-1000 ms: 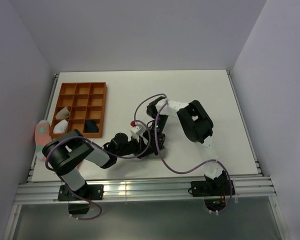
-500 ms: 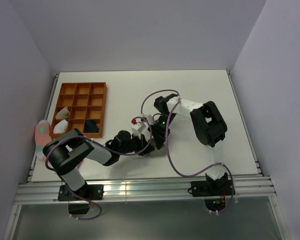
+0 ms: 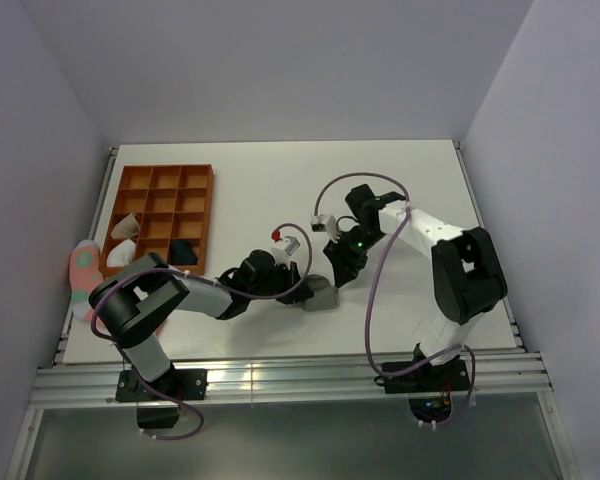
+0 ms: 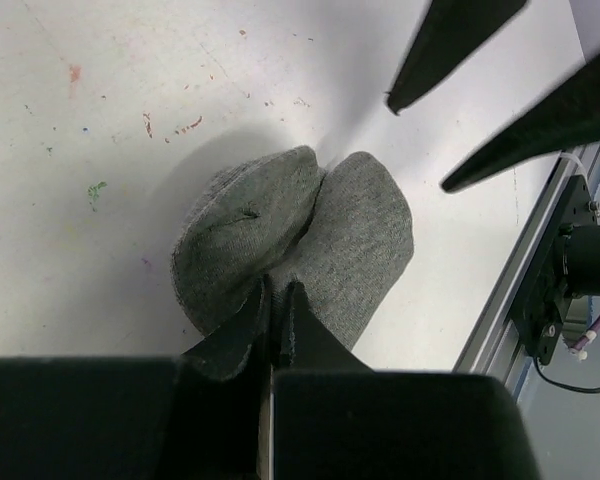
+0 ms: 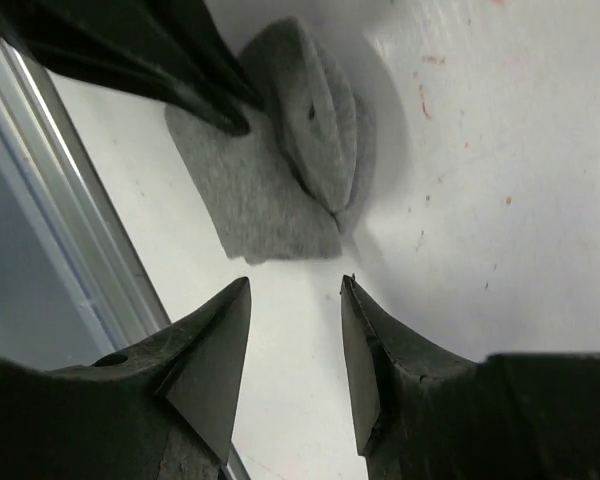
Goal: Roll the socks
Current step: Roll the sock at the center of the board.
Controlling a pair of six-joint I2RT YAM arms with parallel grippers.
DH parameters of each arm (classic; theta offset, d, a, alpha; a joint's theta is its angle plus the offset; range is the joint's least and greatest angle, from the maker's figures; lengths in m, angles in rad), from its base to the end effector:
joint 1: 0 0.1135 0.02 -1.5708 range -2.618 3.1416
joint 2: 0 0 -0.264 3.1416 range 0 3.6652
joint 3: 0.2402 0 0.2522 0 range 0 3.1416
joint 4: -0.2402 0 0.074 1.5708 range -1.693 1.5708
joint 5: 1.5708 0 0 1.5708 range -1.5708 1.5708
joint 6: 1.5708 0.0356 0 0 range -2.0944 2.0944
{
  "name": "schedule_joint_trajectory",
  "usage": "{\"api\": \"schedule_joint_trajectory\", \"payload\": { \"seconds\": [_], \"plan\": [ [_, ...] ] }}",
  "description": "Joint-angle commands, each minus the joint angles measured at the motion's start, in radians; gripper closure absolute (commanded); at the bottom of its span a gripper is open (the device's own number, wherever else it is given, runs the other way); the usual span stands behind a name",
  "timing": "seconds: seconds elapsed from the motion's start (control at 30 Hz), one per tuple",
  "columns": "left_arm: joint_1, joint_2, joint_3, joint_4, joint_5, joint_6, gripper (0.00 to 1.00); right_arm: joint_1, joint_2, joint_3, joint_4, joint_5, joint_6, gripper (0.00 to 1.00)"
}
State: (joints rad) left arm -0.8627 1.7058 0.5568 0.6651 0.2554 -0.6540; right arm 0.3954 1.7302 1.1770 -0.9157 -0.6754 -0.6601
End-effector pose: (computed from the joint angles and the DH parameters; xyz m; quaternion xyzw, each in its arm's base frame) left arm 0.1925 -0.2387 0.1257 0.1539 0.8375 -0.4319 0.2974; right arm 0.2795 0.1408 0.1952 -0.4891 0.8056 0.3216 0.0913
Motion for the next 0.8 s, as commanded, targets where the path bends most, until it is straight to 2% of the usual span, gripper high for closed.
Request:
{"api": "schedule_joint_trajectory", "payload": {
  "seconds": [0.0,0.2,0.4,0.6,0.77],
  "plan": [
    [-0.006,0.045,-0.005,-0.265,-0.054,0.002,1.0,-0.004,-0.073,-0.063,0.115,0.062,-0.021,0.51],
    [-0.007,0.046,0.023,-0.32,-0.031,-0.022,1.0,-0.009,-0.106,-0.128,0.155,0.143,-0.03,0.52],
    [-0.009,0.046,0.034,-0.348,-0.005,-0.024,1.0,-0.044,-0.101,-0.128,0.184,0.146,0.013,0.53],
    [-0.004,0.086,0.084,-0.438,0.024,-0.022,1.0,-0.069,-0.233,-0.223,0.27,0.103,-0.041,0.52],
    [0.017,0.121,0.109,-0.467,0.08,-0.039,1.0,-0.067,-0.375,-0.31,0.316,0.05,-0.147,0.5]
  ]
}}
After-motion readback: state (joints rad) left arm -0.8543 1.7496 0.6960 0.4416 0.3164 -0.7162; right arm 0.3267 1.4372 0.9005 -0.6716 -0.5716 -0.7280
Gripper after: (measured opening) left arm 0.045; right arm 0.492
